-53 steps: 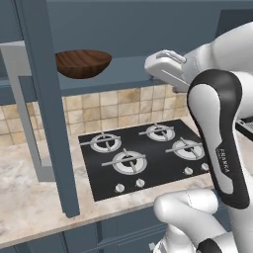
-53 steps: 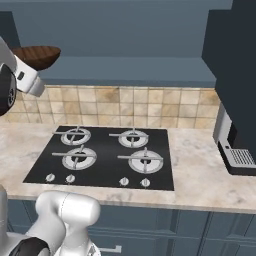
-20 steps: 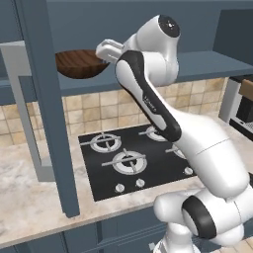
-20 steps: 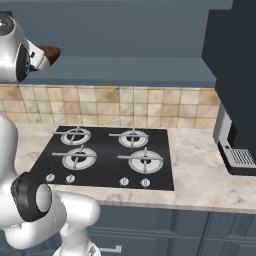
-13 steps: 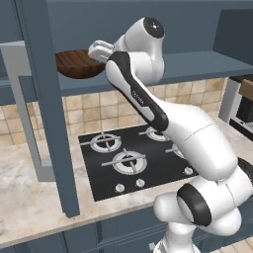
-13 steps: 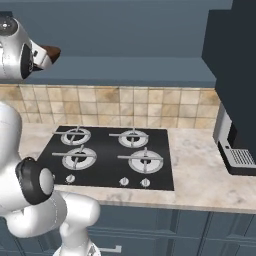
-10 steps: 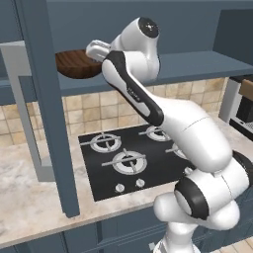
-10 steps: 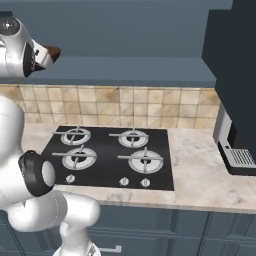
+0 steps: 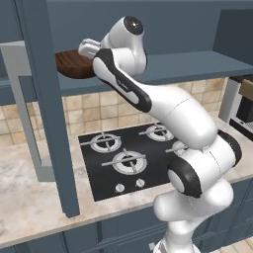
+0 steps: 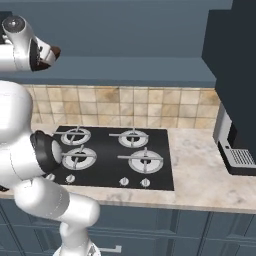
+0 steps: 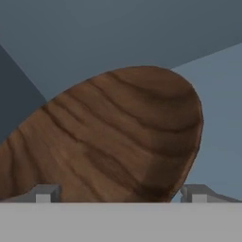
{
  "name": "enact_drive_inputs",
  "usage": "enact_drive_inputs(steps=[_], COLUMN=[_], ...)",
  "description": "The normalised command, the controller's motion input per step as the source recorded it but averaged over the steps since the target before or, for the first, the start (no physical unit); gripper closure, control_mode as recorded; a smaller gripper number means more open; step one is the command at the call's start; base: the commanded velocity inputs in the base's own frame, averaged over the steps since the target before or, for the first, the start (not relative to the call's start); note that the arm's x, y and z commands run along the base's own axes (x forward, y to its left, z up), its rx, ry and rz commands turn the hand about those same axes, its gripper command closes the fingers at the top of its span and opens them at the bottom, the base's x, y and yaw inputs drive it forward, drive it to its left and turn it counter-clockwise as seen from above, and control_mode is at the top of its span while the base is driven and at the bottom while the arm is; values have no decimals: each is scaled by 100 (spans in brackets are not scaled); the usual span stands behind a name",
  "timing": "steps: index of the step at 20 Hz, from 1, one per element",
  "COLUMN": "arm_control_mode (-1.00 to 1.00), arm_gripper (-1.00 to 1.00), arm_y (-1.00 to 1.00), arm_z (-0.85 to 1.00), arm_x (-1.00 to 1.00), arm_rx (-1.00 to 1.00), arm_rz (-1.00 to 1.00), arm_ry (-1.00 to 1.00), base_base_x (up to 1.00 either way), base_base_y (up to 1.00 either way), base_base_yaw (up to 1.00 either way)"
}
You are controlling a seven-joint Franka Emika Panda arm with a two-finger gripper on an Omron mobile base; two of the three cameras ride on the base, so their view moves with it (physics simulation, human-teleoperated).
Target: Pick up the bowls from the cabinet and place each bowl in front of a stool on the dining counter.
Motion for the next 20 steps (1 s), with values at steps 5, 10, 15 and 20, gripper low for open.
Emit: enact_drive_inputs(steps=[5, 10, 15, 20], arm_control_mode=[-100, -100, -100, -100], arm_gripper=[-100, -100, -100, 100], arm_y=[16, 4, 0, 0], arm_z=[-8, -9, -11, -13], arm_x=[24, 10, 6, 1], arm_rx=[-5, -5, -4, -3], arm_rz=[0, 0, 0, 0], arm_ry=[2, 3, 1, 0], base_base_x=[0, 0, 0, 0], base_base_y=[0, 0, 0, 0], base_base_yaw=[0, 0, 0, 0])
